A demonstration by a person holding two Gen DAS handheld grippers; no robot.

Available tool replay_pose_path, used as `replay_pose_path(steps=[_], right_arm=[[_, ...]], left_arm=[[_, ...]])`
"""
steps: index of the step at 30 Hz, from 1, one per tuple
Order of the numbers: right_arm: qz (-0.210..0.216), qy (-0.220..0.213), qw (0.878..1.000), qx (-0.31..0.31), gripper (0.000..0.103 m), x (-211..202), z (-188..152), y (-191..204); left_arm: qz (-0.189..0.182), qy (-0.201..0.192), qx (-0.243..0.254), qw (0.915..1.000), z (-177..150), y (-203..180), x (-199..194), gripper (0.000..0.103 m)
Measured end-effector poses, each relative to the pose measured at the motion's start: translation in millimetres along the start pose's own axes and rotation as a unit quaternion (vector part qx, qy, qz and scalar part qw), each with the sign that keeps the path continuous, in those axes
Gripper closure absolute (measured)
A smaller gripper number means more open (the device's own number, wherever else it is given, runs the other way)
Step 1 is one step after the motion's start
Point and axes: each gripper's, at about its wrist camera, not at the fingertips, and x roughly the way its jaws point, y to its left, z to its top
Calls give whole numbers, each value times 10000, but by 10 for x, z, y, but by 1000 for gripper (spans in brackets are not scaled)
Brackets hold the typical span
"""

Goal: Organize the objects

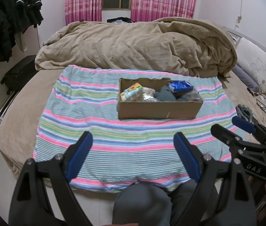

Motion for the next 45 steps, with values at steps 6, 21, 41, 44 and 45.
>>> replay_pose_path(steps=[6,21,41,44,45], right_arm=[[19,9,10000,10,18,0,-2,-14],[19,11,10000,13,18,-2,-3,-13],[26,74,10000,32,18,60,-50,-19],[33,90,9999,44,18,91,-42,-27],[35,103,9999,50,18,104,-45,-29]], left_arm=[[16,-19,-20,10000,-5,7,-3,14],[-5,3,-38,10000,-17,46,-20,14],[-34,88,56,9999,-34,39,79,14],[-71,57,77,9999,-34,34,108,14],[-76,48,79,9999,-31,29,120,14]])
